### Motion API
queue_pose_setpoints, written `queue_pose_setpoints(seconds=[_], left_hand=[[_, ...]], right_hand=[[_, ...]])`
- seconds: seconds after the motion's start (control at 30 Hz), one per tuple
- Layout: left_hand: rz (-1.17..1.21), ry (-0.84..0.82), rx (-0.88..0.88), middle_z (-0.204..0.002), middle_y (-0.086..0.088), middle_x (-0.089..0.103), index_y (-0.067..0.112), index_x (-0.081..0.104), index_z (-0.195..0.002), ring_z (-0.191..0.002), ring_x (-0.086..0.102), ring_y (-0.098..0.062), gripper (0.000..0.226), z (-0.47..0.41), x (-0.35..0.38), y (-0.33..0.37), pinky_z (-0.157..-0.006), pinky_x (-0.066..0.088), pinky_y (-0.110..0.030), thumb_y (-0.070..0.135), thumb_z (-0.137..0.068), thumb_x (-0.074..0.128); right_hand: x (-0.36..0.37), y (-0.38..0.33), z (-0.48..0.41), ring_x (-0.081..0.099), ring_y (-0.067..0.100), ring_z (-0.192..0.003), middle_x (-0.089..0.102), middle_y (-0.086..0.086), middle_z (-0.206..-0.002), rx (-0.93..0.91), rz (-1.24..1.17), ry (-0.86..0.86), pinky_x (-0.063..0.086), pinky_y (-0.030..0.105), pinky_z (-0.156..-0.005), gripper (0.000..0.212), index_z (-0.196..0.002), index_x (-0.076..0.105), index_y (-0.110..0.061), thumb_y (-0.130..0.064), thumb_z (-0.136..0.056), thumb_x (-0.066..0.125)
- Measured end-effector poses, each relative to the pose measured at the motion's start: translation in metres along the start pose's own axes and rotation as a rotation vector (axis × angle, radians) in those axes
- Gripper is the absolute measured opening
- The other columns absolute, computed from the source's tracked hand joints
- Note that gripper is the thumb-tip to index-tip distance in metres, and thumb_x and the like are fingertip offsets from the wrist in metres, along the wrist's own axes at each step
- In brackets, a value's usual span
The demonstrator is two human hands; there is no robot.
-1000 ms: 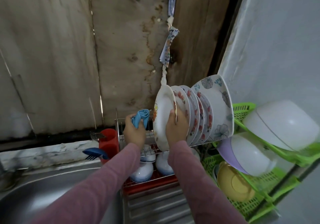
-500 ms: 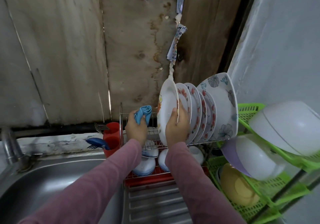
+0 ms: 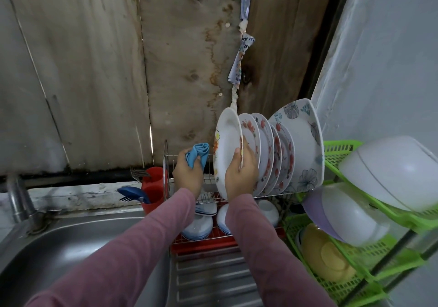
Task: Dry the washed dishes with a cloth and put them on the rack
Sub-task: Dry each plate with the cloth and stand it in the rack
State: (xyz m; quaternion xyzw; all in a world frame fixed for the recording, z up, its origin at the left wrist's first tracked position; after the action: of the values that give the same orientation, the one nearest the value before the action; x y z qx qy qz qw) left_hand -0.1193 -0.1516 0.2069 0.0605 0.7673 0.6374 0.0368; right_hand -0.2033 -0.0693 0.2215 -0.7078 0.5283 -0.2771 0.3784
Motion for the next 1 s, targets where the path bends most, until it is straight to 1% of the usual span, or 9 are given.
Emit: queue_pose_setpoints(seconds=[0.2,0.27,0.33,0.43,0.53,0.63,0.77,0.9,1.0], left_hand=[[-0.018,-0.009,0.014,-0.100,0.005,0.058,0.015,0.057,-0.123,-0.083,0.054,-0.003,0.025,-0.001,0.000,-0.001,-0.065,0.039,-0.010,0.014,-0.098,0.057],[-0.016,-0.024,0.015,-0.100,0.006,0.058,0.016,0.057,-0.122,-0.087,0.057,-0.007,0.024,0.000,-0.001,-0.001,-0.066,0.040,-0.011,0.015,-0.098,0.057],[-0.016,-0.037,0.014,-0.102,0.006,0.059,0.017,0.056,-0.123,-0.087,0.056,-0.003,0.024,0.001,-0.003,-0.001,-0.067,0.040,-0.011,0.017,-0.098,0.057],[-0.004,-0.043,0.026,-0.106,0.005,0.060,0.016,0.056,-0.124,-0.088,0.055,0.000,0.027,0.005,-0.006,0.000,-0.070,0.042,-0.011,0.019,-0.098,0.058],[0.006,-0.057,0.041,-0.105,0.007,0.062,0.021,0.056,-0.120,-0.090,0.057,-0.001,0.023,0.013,-0.012,0.003,-0.073,0.045,-0.013,0.023,-0.097,0.060],[0.017,-0.066,0.056,-0.105,0.009,0.064,0.027,0.056,-0.115,-0.096,0.061,-0.005,0.019,0.025,-0.023,0.006,-0.084,0.051,-0.023,0.026,-0.097,0.060],[0.086,-0.072,0.078,-0.105,0.015,0.063,0.028,0.056,-0.115,-0.099,0.062,-0.001,0.020,0.049,-0.047,0.014,-0.082,0.053,-0.017,0.023,-0.097,0.061],[0.106,-0.084,0.090,-0.111,0.009,0.065,0.023,0.058,-0.120,-0.104,0.064,-0.006,0.024,0.072,-0.076,0.011,-0.087,0.056,-0.024,0.024,-0.096,0.062],[0.115,-0.086,0.095,-0.113,0.003,0.065,0.024,0.059,-0.115,-0.106,0.064,-0.011,0.021,0.088,-0.106,0.004,-0.090,0.056,-0.032,0.022,-0.095,0.063]], right_hand=[[0.005,0.005,-0.003,0.052,0.022,-0.129,0.059,0.006,-0.135,0.049,0.059,-0.068,0.043,0.045,-0.109,0.050,-0.138,0.056,-0.014,-0.036,-0.098,0.038],[0.006,0.006,-0.005,0.047,0.023,-0.134,0.053,0.007,-0.142,0.031,0.118,-0.131,0.038,0.044,-0.113,0.046,-0.145,0.047,-0.015,-0.029,-0.102,0.040],[0.005,0.003,-0.004,0.040,0.022,-0.140,0.045,0.007,-0.150,0.021,0.157,-0.181,0.033,0.038,-0.117,0.050,-0.152,0.036,-0.015,-0.025,-0.104,0.044],[-0.002,-0.008,0.001,0.032,0.021,-0.145,0.036,0.008,-0.156,-0.061,0.161,-0.192,0.029,0.039,-0.119,0.060,-0.154,0.028,-0.011,-0.033,-0.102,0.046],[-0.008,-0.020,0.009,0.027,0.020,-0.148,0.033,0.008,-0.158,-0.159,0.175,-0.190,0.027,0.043,-0.121,0.065,-0.154,0.028,-0.008,-0.040,-0.099,0.043],[-0.015,-0.029,0.019,0.028,0.024,-0.147,0.036,0.010,-0.157,-0.263,0.194,-0.161,0.030,0.051,-0.118,0.061,-0.152,0.032,-0.007,-0.038,-0.100,0.044],[-0.023,-0.041,0.041,0.031,0.029,-0.146,0.040,0.012,-0.154,-0.300,0.186,-0.195,0.027,0.050,-0.120,0.058,-0.149,0.037,-0.005,-0.036,-0.100,0.043],[-0.027,-0.047,0.075,0.034,0.029,-0.144,0.044,0.011,-0.151,-0.269,0.183,-0.237,0.025,0.038,-0.121,0.054,-0.146,0.041,-0.005,-0.032,-0.100,0.045],[-0.022,-0.051,0.104,0.039,0.024,-0.140,0.046,0.009,-0.148,-0.125,0.110,-0.309,0.033,0.046,-0.117,0.052,-0.146,0.041,-0.008,-0.032,-0.101,0.047]])
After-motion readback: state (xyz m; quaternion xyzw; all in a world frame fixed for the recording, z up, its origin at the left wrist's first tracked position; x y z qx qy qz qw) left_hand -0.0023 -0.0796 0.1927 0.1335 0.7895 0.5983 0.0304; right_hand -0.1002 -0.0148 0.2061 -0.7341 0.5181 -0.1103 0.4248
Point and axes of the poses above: each hand's wrist, its own z-axis away from the middle knuckle, its own x-axis out of the palm, y = z × x, the point moved 2 cm from there along -z, towards the middle knuckle
